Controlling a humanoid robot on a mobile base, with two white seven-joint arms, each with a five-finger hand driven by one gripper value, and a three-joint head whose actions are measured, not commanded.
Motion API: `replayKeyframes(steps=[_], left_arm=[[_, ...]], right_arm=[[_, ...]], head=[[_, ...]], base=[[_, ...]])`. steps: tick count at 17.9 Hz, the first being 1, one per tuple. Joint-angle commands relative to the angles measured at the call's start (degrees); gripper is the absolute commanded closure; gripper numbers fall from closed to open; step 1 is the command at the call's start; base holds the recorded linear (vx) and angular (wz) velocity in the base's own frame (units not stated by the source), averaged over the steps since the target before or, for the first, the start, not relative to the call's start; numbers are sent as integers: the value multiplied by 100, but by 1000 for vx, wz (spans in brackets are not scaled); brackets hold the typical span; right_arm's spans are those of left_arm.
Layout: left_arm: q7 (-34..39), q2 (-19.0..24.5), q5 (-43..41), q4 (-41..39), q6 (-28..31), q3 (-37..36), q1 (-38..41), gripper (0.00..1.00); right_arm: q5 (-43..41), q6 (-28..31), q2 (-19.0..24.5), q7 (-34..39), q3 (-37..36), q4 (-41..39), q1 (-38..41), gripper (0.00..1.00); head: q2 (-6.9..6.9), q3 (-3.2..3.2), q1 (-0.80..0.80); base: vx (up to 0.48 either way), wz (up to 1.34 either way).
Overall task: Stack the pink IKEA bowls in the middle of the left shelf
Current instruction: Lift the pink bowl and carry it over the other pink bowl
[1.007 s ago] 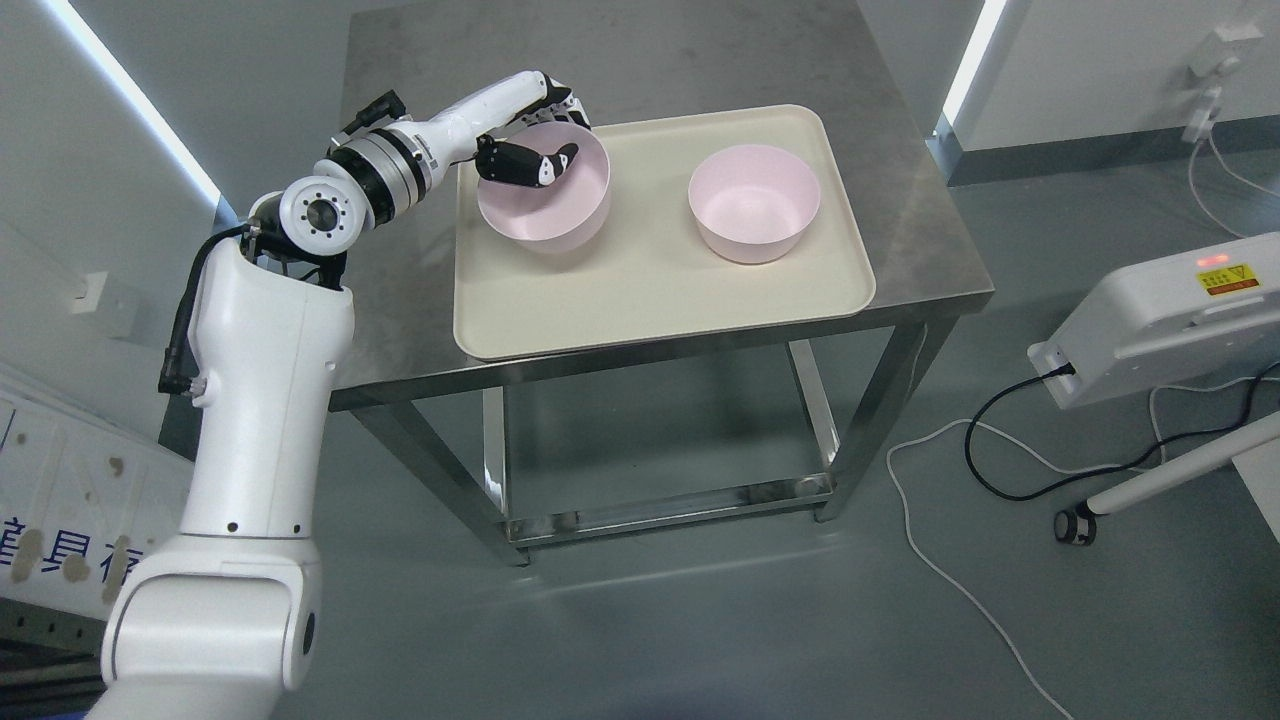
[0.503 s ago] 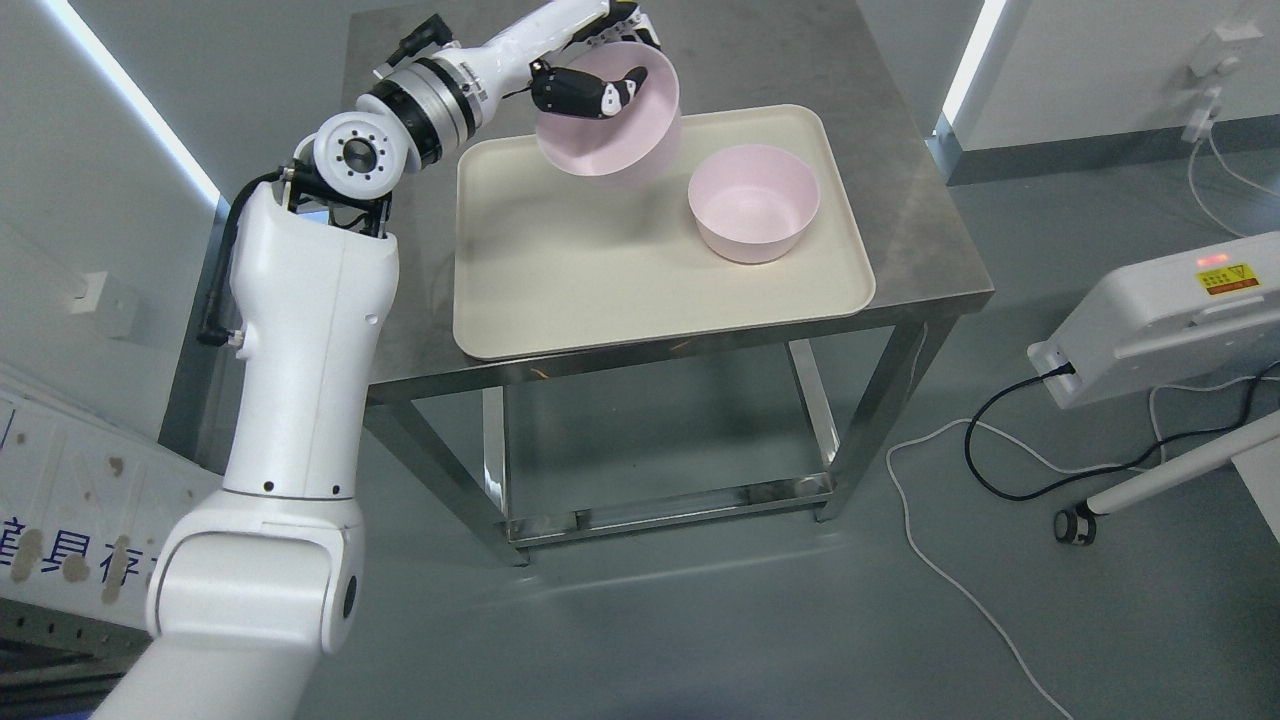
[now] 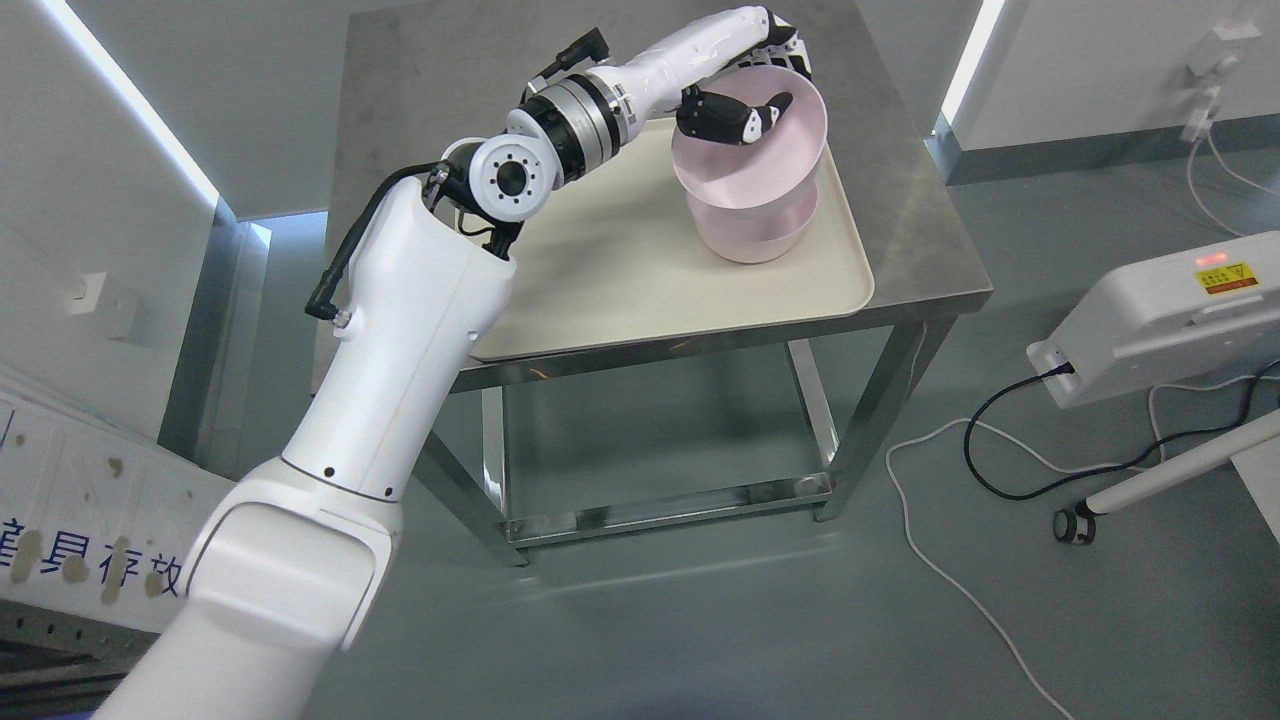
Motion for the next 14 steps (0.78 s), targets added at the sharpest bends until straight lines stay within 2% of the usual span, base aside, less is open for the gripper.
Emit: replayKeyframes(steps=[1, 6, 14], left_arm=[[84, -59, -135, 920, -44, -631, -275, 97], [58, -59, -373, 1658, -185, -50, -786, 97], [23, -59, -453, 1615, -290, -181, -742, 94]], right_arm=[[0, -4, -100, 11, 0, 0, 0, 0], [0, -4, -100, 11, 0, 0, 0, 0], [0, -4, -100, 11, 0, 0, 0, 0]], head=[[0, 0, 0], [0, 0, 0], [0, 0, 0]], base=[[0, 0], [0, 0], [0, 0]])
